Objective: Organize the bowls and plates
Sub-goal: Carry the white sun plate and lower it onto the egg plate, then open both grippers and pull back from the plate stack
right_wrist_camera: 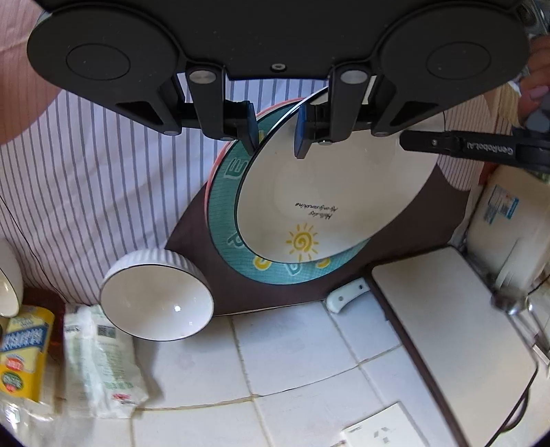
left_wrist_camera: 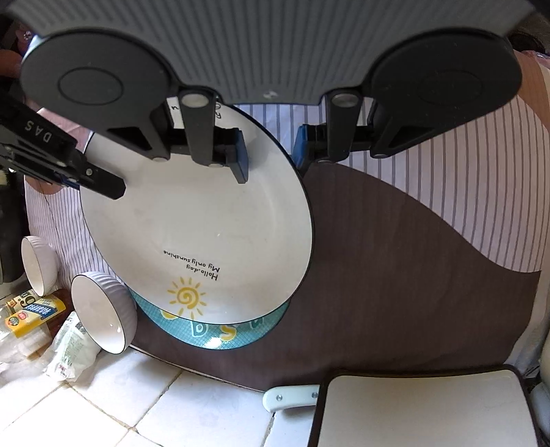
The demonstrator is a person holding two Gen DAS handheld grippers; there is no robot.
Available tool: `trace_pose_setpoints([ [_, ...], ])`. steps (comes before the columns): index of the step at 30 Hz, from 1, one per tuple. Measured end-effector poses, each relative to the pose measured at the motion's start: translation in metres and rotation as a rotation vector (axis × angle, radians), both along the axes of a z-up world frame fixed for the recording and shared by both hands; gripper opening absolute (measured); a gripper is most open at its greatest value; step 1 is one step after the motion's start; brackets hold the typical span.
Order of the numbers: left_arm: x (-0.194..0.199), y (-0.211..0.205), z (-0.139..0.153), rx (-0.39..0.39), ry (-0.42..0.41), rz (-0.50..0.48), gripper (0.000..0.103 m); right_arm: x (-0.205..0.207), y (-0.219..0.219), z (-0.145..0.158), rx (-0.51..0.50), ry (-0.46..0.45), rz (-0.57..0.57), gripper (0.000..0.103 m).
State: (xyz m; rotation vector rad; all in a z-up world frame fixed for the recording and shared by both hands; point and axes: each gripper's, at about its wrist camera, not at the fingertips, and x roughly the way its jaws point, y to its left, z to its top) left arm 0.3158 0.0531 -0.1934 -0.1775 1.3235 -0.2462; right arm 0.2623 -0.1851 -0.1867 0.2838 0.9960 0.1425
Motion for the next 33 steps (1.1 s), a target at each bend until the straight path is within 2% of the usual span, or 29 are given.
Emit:
trace_pose_setpoints([
  [4,0.008,-0.006,-0.002,0.019,0.015,0.000,0.026,0.008,0.007,-0.001,-0.077,0.027,0.018,0.028],
  [8,0.014,-0.006,-0.004,0.024,0.055,0.013,0.026,0.013,0.009,0.002,-0.106,0.039,0.001,0.029],
  [11,0.014,-0.010,-0.006,0.059,0.080,0.010,0.026,0.014,0.017,-0.001,-0.152,0.055,0.002,0.033],
  [13,0.013,-0.015,-0.006,0.084,0.079,0.009,0.026,0.015,0.023,-0.005,-0.192,0.067,0.007,0.037],
  [19,0.011,-0.021,-0.009,0.109,0.055,0.002,0.026,0.019,0.023,-0.011,-0.226,0.114,-0.025,0.039],
  [22,0.009,-0.024,-0.008,0.124,0.046,-0.003,0.027,0.018,0.026,-0.012,-0.259,0.103,-0.011,0.040],
  [28,0.004,-0.018,-0.008,0.112,0.044,0.024,0.027,0.014,0.027,-0.014,-0.263,0.069,-0.010,0.041],
  [33,-0.006,-0.015,0.000,0.132,0.023,0.020,0.027,0.005,0.031,0.000,-0.305,0.024,-0.005,0.041],
])
